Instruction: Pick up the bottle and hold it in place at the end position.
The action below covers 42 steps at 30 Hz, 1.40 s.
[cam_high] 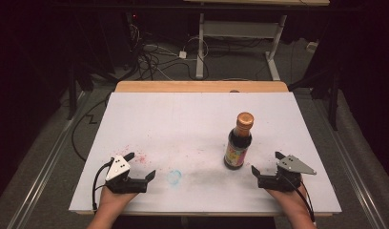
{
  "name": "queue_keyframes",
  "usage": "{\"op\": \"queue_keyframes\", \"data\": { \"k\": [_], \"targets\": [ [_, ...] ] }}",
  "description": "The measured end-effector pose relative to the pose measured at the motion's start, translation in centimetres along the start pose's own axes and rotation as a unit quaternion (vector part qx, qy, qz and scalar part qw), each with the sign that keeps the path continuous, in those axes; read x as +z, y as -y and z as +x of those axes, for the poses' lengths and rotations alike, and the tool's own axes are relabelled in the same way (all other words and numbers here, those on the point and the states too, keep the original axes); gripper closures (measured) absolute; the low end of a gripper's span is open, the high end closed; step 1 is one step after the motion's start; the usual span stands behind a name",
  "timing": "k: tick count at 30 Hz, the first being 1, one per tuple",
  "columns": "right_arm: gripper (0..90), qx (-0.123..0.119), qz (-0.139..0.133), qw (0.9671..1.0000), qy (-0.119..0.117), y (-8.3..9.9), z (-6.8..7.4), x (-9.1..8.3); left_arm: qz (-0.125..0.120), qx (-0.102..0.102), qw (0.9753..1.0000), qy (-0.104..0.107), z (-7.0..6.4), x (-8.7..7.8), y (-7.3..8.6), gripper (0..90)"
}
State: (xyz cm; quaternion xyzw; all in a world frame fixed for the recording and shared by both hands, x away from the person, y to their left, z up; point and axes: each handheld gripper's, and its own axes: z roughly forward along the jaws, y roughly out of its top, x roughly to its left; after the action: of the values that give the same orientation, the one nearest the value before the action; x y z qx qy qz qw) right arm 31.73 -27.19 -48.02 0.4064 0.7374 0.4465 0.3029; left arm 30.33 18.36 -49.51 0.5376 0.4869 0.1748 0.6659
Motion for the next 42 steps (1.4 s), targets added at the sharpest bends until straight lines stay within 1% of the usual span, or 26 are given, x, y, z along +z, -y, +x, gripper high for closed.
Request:
{"op": "queue_keyframes", "data": {
  "k": [4,8,12,20,22,28,33,42],
  "targets": [
    [0.5,0.01,-0.008,0.9999,0.001,0.1,-0.2,-0.2,0.006,-0.001,1.0,0.0,0.0,0.1,0.0,0.0],
    [0.5,0.01,-0.011,0.9999,0.001,0.1,-0.2,-0.2,0.008,-0.002,1.0,0.001,0.1,0.1,0.0,0.0],
    [0.5,0.01,-0.013,0.9999,0.0,0.1,-0.2,-0.2,0.006,-0.001,1.0,0.001,0.0,0.1,0.0,0.0],
    [0.5,0.008,-0.012,0.9999,0.0,0.1,-0.2,-0.2,0.006,-0.002,1.0,0.002,0.0,0.1,0.0,0.0],
    [0.5,0.012,-0.009,0.9999,0.0,0.1,-0.2,-0.2,0.006,-0.001,1.0,0.002,0.0,0.1,0.0,0.0],
    [0.5,0.013,-0.007,0.9999,-0.008,0.0,-0.4,-0.1,0.003,-0.002,1.0,0.003,0.0,0.0,0.0,0.0],
    [0.5,0.016,-0.005,0.9997,-0.015,-0.1,-0.4,-0.2,0.005,0.001,1.0,0.002,0.0,0.0,0.0,0.0],
    [0.7,0.019,-0.018,0.999,-0.037,-1.0,0.2,-0.6,0.002,0.0,1.0,0.004,0.0,0.0,0.0,0.0]
  ]
}}
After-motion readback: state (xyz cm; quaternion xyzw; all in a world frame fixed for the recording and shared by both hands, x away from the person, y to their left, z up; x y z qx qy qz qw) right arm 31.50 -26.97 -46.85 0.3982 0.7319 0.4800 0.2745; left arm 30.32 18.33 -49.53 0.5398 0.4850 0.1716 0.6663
